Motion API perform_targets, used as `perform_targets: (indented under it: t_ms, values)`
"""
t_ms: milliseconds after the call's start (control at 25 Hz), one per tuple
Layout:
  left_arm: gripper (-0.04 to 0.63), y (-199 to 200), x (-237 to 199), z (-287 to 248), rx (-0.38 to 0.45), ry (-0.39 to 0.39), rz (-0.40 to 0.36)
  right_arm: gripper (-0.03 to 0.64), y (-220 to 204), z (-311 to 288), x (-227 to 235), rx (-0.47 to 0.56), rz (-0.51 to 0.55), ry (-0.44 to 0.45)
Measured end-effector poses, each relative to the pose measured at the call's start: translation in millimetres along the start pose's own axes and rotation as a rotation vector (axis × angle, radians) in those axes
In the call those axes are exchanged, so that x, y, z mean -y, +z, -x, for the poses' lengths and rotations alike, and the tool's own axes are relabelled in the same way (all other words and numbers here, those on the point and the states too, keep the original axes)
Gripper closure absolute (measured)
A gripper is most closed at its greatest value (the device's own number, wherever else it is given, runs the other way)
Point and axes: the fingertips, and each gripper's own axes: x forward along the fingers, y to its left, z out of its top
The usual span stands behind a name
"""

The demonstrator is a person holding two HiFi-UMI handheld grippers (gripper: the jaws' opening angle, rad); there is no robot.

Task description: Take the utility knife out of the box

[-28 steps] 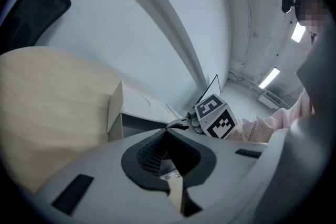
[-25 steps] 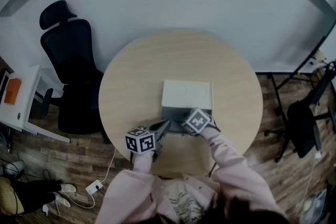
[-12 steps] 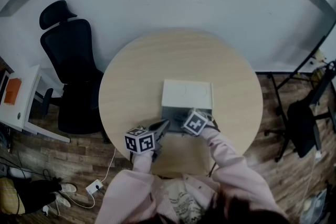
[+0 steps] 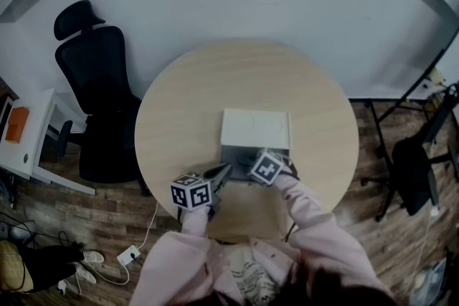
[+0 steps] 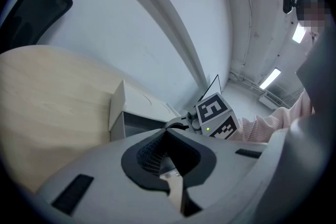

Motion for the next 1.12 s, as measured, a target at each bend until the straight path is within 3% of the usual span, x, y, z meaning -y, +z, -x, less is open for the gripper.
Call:
perform_targets:
  t_ms: [280,960,1120]
  values:
    - [0.594,0.6,1.7,1.1,0.002,-0.003,-0.005,0.485,0.7,2.0,0.4,0.009,-0.003,-0.011]
    - [0.594,1.6,4.0,9.5,0.007,-0.012,-0.037,0.485,23.1,26.9,-7.3,0.171,-0.095,0.023]
    - [0.595,2.5,5.0,10.7,0.011,-0.019,-0.047,0.485,16.7,27.1,3.4,0.190,-0.120,-0.014]
